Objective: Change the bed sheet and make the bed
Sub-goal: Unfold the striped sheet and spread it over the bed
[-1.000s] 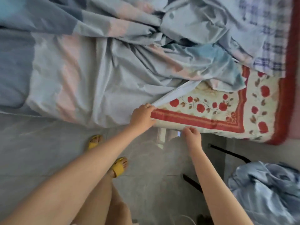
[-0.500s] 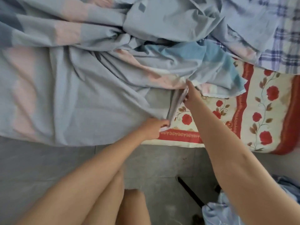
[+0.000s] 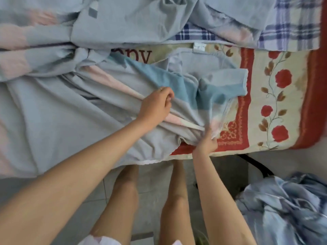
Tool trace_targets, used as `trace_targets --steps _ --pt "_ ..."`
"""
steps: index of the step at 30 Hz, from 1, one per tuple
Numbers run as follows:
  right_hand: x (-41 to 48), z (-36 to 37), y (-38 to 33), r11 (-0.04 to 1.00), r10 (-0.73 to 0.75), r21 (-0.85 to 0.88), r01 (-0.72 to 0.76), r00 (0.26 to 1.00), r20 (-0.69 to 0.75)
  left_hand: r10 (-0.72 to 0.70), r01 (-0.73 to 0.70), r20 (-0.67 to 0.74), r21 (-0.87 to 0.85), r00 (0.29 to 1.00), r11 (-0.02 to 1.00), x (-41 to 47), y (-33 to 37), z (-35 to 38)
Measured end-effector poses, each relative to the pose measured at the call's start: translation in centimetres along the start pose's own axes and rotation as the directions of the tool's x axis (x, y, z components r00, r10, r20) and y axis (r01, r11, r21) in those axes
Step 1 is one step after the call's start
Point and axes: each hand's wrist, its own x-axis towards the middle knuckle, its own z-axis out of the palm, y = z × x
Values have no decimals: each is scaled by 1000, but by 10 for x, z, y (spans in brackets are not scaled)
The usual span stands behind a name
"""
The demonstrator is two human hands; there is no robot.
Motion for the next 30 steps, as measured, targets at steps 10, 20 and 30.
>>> trace_targets --steps 10,20,30 --pt "47 -89 -55 996 -77 -58 61 933 -351 -274 35 501 435 821 900 28 44 83" --pt "76 41 -137 176 -511 -362 915 399 761 -214 -173 791 372 573 912 13 56 65" --pt "103 67 -127 -319 85 -369 873 415 906 -259 169 87 555 962 815 68 33 24"
